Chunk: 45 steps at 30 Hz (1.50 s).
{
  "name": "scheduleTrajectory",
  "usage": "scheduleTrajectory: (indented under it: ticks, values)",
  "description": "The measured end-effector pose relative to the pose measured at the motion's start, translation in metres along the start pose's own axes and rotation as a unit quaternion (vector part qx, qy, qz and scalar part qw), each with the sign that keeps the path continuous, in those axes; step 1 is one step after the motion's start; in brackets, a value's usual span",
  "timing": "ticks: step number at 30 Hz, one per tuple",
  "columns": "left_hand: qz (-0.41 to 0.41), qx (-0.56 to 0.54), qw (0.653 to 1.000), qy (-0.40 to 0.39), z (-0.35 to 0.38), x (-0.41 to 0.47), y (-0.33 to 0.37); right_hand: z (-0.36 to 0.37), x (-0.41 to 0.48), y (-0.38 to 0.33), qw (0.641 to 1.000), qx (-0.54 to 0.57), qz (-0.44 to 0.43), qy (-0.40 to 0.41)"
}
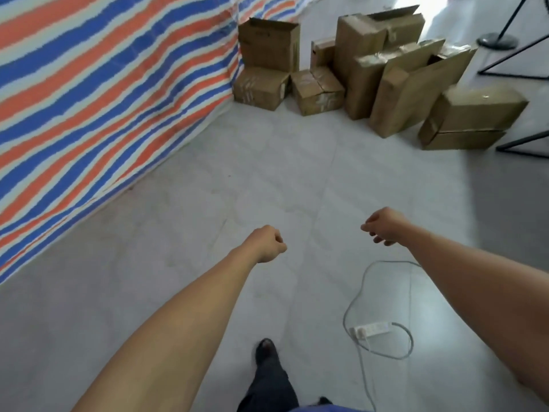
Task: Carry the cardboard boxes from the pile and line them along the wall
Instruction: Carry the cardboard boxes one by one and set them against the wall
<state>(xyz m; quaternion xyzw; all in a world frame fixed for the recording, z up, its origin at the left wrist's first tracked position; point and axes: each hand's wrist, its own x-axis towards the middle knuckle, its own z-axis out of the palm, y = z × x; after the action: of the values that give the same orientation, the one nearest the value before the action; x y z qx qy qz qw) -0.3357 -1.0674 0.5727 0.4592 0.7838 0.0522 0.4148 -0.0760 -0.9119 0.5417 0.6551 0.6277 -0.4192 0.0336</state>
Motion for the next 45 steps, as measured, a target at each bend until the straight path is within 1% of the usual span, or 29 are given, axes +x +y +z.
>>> scheduleTrajectory:
  ticks: [1,7,9,10,11,13,16,19,22,24,27,29,32,34,37,39,43,45]
  values:
    - [-0.001,0.001,1.000,-0.002,-0.007,0.014,0.005,-0.005,0.012,-0.002,1.000,-0.002,0.001,-0.001]
    - [0.022,0.052,0.998,-0.035,-0.063,0.165,0.068,-0.057,0.127,-0.016,0.998,0.045,0.052,0.003]
    - [0.025,0.084,0.994,-0.060,-0.092,0.222,0.101,-0.086,0.169,-0.025,0.995,0.060,0.082,0.010]
    - [0.026,0.099,0.992,-0.072,-0.101,0.236,0.112,-0.094,0.177,-0.027,0.994,0.063,0.089,0.010]
    - [0.039,0.112,0.990,-0.076,-0.118,0.262,0.135,-0.113,0.196,-0.033,0.993,0.078,0.091,0.016]
    - [0.059,0.126,0.989,-0.056,-0.142,0.303,0.172,-0.144,0.223,-0.039,0.990,0.100,0.092,0.041]
    - [0.083,0.133,0.986,-0.057,-0.158,0.365,0.238,-0.194,0.266,-0.034,0.985,0.121,0.110,0.060]
    - [0.106,0.140,0.981,-0.086,-0.153,0.422,0.300,-0.239,0.315,-0.011,0.976,0.149,0.139,0.079]
    - [0.114,0.155,0.974,-0.118,-0.136,0.477,0.361,-0.278,0.372,0.020,0.970,0.162,0.164,0.077]
    - [0.112,0.160,0.971,-0.139,-0.125,0.517,0.401,-0.304,0.414,0.038,0.965,0.180,0.176,0.070]
    - [0.088,0.172,0.969,-0.156,-0.115,0.571,0.467,-0.356,0.469,0.057,0.963,0.176,0.201,0.038]
    - [0.086,0.158,0.971,-0.157,-0.109,0.609,0.523,-0.408,0.505,0.069,0.962,0.173,0.207,0.036]
    - [0.106,0.119,0.975,-0.153,-0.105,0.647,0.584,-0.474,0.548,0.075,0.964,0.160,0.203,0.069]
    - [0.109,0.115,0.974,-0.160,-0.104,0.677,0.626,-0.521,0.583,0.075,0.966,0.151,0.198,0.075]
    - [0.099,0.117,0.973,-0.170,-0.107,0.721,0.668,-0.566,0.631,0.080,0.966,0.149,0.194,0.079]
    - [0.089,0.116,0.974,-0.176,-0.106,0.765,0.699,-0.593,0.672,0.089,0.966,0.146,0.200,0.076]
    - [0.070,0.100,0.975,-0.183,-0.105,0.860,0.763,-0.638,0.758,0.105,0.962,0.152,0.218,0.067]
    - [0.055,0.104,0.975,-0.186,-0.101,0.923,0.807,-0.668,0.814,0.118,0.954,0.158,0.246,0.064]
